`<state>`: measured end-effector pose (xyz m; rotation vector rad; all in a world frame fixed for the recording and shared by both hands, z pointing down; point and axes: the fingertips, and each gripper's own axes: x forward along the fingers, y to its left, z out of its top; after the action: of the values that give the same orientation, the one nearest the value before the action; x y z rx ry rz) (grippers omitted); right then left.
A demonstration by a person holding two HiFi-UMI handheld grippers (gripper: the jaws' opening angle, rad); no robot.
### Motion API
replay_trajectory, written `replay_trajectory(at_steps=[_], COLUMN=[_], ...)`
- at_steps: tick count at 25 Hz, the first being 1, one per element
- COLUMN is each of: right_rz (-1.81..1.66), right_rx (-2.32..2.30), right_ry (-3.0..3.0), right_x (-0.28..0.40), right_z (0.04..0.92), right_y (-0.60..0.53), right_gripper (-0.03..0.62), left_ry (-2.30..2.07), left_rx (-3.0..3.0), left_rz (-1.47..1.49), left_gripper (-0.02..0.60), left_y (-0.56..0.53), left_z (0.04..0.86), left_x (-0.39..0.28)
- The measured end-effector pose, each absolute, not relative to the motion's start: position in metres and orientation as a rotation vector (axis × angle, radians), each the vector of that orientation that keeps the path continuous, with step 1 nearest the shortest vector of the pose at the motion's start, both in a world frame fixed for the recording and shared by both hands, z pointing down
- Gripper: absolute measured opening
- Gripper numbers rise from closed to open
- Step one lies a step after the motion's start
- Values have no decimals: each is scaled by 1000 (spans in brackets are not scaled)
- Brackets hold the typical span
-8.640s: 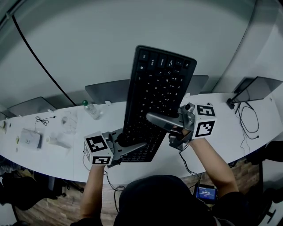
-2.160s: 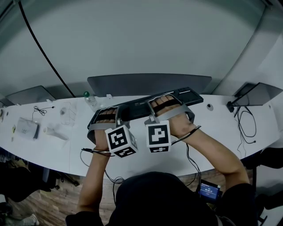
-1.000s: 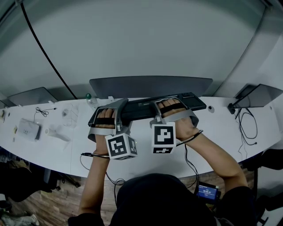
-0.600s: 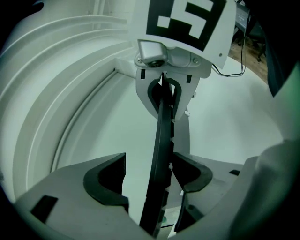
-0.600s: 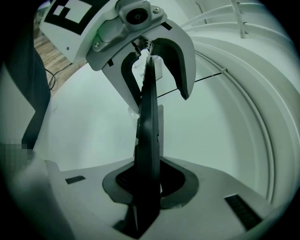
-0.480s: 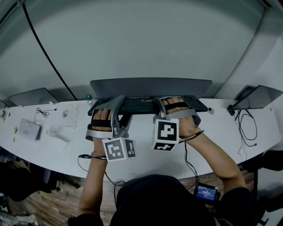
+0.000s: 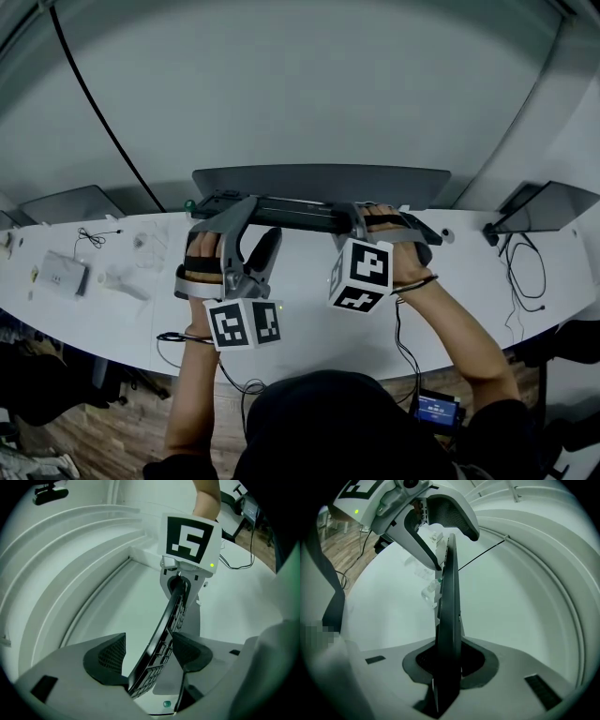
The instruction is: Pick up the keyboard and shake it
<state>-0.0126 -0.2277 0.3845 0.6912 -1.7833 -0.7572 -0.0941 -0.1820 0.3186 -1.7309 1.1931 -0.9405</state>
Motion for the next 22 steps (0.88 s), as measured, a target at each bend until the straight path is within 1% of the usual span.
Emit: replay_trajectory(at_steps=[4,9,15,22], right_rz=[-693,-567,-373,-316], right_rx=[710,758,796,796], right_ry=[-1834,-1945,-2143,-2301], right_x=[-9,-5,-8,-12], right_z=[388,386,370,342], right_y=[-230,-234,-233,-218], right_gripper=[87,87,87,87], left_ry=[1203,1260,1355,1407], left_rx=[-1734,-1809,-2061,-2301], left_rz=[-942,-878,-671,-468], left_gripper=[313,313,316,318], left_y=[-179,-177,-176,-177], left_z=[320,317,309,308], left_x=[-98,-104,-113,-117])
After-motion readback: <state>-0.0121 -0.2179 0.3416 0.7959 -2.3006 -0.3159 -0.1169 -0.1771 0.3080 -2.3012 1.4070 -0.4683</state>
